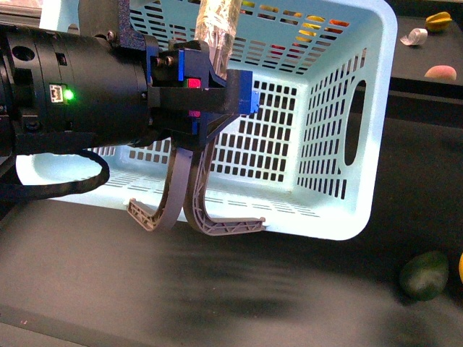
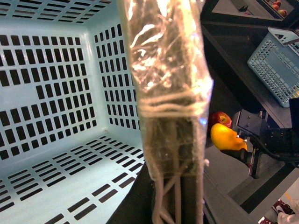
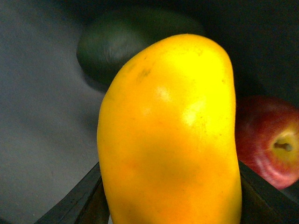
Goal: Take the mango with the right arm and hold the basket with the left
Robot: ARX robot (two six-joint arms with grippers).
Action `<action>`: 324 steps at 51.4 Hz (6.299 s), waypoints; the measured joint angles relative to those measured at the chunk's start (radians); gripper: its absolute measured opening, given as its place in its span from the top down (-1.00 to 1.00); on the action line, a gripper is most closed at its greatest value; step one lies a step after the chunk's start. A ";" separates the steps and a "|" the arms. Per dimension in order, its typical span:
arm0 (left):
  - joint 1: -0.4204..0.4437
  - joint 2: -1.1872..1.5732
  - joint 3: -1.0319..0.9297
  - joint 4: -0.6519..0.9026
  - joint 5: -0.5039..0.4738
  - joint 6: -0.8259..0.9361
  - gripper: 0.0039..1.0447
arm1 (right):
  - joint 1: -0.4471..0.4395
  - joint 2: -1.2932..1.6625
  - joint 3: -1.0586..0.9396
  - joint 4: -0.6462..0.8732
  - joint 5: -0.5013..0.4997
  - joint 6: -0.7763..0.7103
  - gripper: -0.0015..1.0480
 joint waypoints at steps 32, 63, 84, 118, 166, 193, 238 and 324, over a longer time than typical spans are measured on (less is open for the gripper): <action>0.000 0.000 0.000 0.000 0.000 0.000 0.82 | 0.181 -0.615 -0.128 -0.027 -0.138 0.467 -0.13; 0.000 0.000 0.000 0.000 0.000 0.000 0.82 | 0.556 -0.827 -0.057 -0.037 0.000 0.803 -0.13; 0.000 0.000 0.000 0.000 -0.001 -0.001 0.82 | 0.690 -0.584 0.053 0.109 0.104 0.875 -0.13; 0.000 0.000 0.000 0.000 -0.001 0.000 0.82 | 0.747 -0.320 0.179 0.223 0.183 0.960 -0.51; 0.000 0.000 -0.006 -0.004 -0.006 -0.007 0.83 | 0.665 -0.981 -0.059 0.151 0.355 1.008 -0.85; 0.000 0.000 -0.006 -0.004 -0.006 -0.007 0.83 | 0.634 -1.494 -0.344 -0.166 0.602 1.061 -0.85; -0.001 0.000 -0.006 -0.004 -0.008 -0.005 0.83 | 0.500 -1.880 -0.460 -0.413 0.367 0.866 0.50; -0.001 0.000 -0.006 -0.004 -0.007 -0.005 0.83 | 0.378 -2.230 -0.505 -0.712 0.251 0.856 -0.12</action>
